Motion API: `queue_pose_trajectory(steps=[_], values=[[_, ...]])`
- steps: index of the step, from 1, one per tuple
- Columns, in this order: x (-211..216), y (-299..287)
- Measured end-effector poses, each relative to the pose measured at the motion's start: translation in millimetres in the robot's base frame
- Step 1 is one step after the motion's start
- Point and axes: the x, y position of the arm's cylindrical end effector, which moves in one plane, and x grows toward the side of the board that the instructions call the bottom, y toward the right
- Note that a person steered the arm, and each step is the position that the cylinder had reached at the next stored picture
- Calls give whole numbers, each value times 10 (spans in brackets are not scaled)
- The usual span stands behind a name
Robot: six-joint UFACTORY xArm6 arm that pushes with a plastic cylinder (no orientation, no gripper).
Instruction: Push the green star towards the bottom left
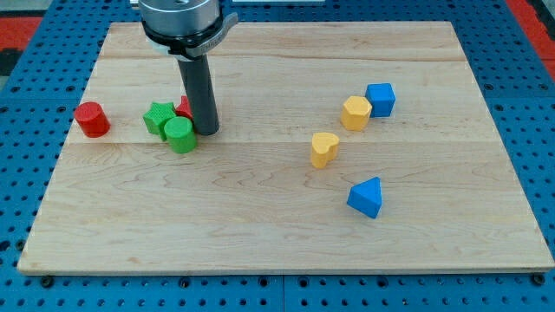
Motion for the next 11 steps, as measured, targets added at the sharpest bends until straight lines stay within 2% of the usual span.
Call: queue_pose_trajectory(steps=[1, 2, 3, 4, 5, 6, 7, 8, 10, 11], values=[[-400, 207], [-894, 160], [-656, -388], [-115, -555], [175, -801], [279, -929], [-64, -934], [-204, -990], [619, -1080], [849, -1095]])
